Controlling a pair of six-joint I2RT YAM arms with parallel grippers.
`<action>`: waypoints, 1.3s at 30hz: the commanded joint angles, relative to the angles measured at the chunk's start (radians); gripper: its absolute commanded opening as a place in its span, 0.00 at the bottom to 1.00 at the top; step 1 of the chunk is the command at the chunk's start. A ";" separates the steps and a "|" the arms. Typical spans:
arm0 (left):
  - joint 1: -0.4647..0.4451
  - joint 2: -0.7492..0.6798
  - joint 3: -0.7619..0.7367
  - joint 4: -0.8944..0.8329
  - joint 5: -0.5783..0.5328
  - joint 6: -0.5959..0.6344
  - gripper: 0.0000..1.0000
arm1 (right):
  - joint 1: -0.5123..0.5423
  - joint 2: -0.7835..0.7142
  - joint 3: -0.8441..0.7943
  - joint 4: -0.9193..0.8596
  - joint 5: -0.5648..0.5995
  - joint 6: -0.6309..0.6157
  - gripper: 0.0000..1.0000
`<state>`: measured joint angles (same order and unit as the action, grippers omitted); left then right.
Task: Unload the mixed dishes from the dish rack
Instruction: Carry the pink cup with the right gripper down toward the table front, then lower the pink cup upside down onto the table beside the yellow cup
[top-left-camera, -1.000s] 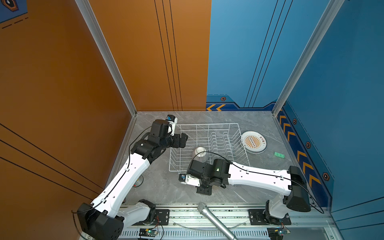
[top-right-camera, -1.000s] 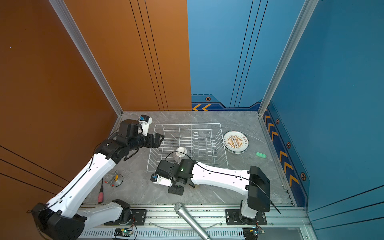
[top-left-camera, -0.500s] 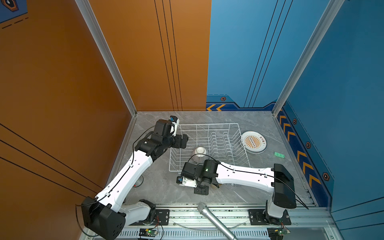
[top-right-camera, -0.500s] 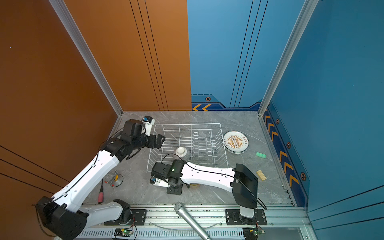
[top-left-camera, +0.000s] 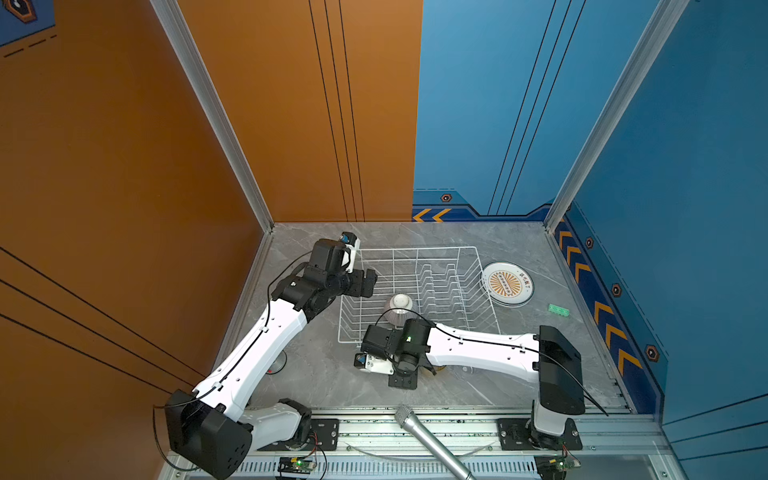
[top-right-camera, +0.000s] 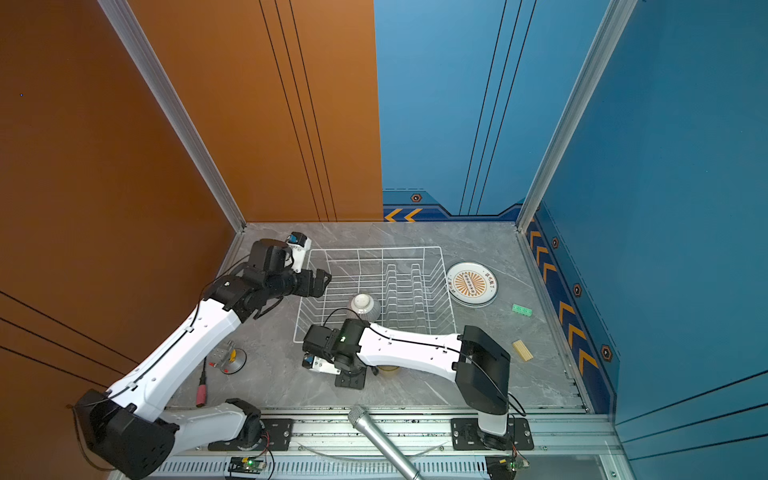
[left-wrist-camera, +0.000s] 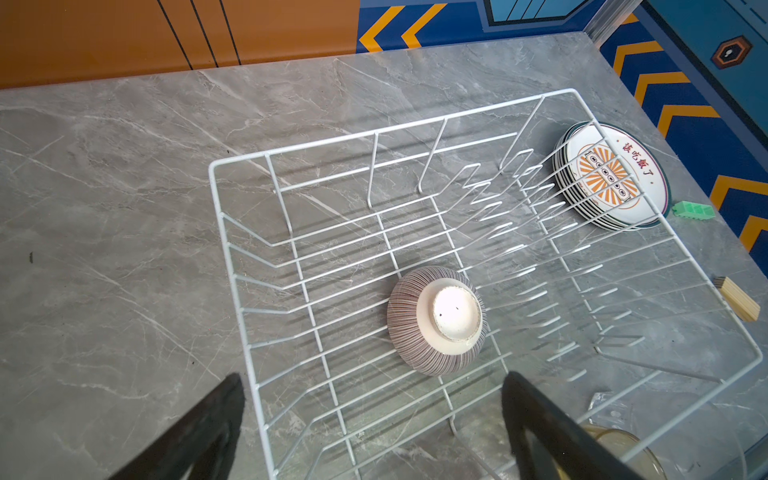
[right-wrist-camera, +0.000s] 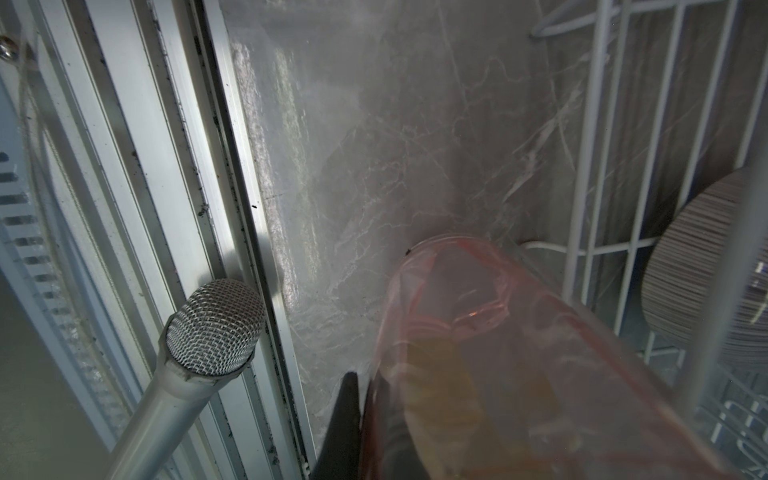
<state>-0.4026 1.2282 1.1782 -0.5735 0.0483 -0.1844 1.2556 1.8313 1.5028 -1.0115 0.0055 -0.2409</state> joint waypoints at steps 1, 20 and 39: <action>-0.010 0.010 -0.009 -0.008 -0.013 0.016 0.97 | -0.006 0.021 0.030 -0.025 0.024 -0.021 0.00; -0.010 0.008 -0.015 -0.007 -0.016 0.026 0.97 | -0.018 0.068 0.034 -0.027 0.013 -0.021 0.00; -0.006 0.005 -0.023 -0.008 -0.019 0.034 0.97 | -0.028 0.129 0.056 -0.044 0.011 -0.026 0.01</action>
<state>-0.4068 1.2350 1.1633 -0.5735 0.0479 -0.1715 1.2339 1.9469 1.5311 -1.0145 0.0051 -0.2554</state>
